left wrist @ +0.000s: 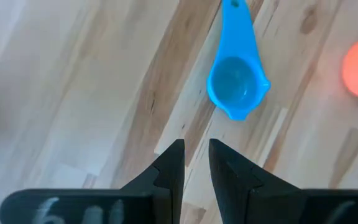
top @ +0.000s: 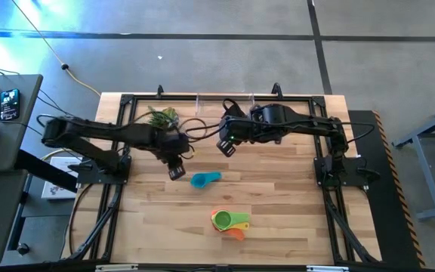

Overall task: Nest measuring cups in basket
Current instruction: Stack the light blue measuring cup on the green measuring cup

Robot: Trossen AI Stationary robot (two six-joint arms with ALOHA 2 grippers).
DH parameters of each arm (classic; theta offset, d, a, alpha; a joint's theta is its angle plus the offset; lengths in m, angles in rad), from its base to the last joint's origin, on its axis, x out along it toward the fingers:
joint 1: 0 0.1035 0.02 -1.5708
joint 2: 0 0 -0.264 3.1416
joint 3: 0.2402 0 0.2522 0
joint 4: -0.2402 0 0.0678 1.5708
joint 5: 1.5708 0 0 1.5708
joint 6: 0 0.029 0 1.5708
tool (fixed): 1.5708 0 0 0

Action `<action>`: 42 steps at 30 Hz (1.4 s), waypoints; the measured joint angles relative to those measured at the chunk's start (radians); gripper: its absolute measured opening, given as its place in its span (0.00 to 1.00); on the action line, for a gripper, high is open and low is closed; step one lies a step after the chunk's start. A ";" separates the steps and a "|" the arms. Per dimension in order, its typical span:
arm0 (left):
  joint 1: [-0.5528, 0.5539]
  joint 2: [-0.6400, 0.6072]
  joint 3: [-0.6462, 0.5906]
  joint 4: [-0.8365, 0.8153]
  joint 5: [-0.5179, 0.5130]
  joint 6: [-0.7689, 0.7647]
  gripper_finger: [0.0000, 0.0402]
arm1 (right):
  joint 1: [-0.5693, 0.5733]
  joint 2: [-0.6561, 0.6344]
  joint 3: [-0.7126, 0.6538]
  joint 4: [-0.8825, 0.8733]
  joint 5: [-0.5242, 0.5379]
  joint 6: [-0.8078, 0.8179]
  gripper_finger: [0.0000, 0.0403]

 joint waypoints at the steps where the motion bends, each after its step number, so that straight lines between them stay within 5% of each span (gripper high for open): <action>1: 0.000 -0.022 0.000 -0.010 -0.004 -0.006 0.16 | 0.000 0.000 0.000 0.015 -0.011 -0.007 0.17; 6: -0.003 -0.136 0.000 -0.083 -0.023 -0.031 0.16 | 0.000 0.001 0.000 0.095 -0.064 -0.050 0.19; 17: -0.003 -0.311 0.001 -0.101 -0.024 -0.062 0.16 | 0.001 0.052 0.000 0.240 -0.208 -0.237 0.40; 42: -0.003 -0.425 0.001 -0.104 -0.057 -0.164 0.16 | 0.001 0.351 0.000 0.418 -0.412 -0.587 0.41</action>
